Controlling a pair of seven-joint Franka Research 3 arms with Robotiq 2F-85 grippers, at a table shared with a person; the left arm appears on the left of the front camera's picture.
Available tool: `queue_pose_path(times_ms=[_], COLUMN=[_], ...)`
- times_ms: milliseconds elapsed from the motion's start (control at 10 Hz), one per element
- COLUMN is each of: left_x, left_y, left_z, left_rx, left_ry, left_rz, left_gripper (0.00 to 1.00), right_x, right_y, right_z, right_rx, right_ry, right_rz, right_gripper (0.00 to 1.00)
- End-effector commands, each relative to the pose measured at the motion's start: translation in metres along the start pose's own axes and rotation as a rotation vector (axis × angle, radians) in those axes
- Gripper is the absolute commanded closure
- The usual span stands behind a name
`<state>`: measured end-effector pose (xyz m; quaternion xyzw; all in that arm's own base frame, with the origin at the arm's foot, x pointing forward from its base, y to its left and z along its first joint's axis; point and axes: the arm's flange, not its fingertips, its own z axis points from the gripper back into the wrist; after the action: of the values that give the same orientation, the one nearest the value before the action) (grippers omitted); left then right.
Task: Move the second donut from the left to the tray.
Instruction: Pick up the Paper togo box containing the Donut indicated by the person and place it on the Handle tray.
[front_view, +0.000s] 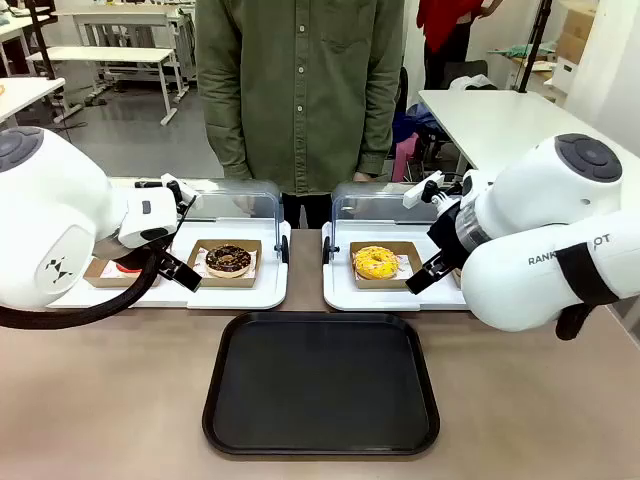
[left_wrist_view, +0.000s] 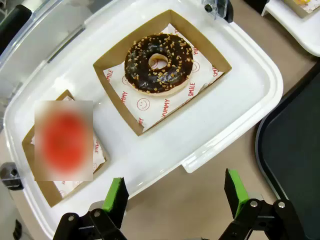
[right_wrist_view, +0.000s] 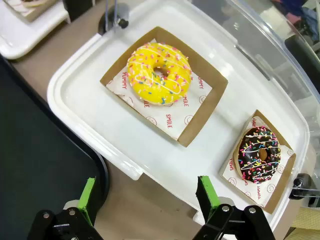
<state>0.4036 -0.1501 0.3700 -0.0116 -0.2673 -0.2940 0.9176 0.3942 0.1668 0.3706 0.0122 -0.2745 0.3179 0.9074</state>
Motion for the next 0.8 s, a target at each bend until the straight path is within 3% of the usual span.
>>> queue_pose_path(times_ms=[0, 700], left_x=[0.0001, 0.0001], left_y=[0.0, 0.0], left_z=[0.0001, 0.0001], left_rx=[0.0, 0.0], left_ry=[0.0, 0.0], left_rz=[0.0, 0.0], left_gripper=[0.0, 0.0], right_x=[0.0, 0.0], right_y=[0.0, 0.0], right_z=[0.0, 0.0], right_rx=[0.0, 0.0], right_ry=[0.0, 0.0], right_rz=[0.0, 0.0], right_gripper=[0.0, 0.0])
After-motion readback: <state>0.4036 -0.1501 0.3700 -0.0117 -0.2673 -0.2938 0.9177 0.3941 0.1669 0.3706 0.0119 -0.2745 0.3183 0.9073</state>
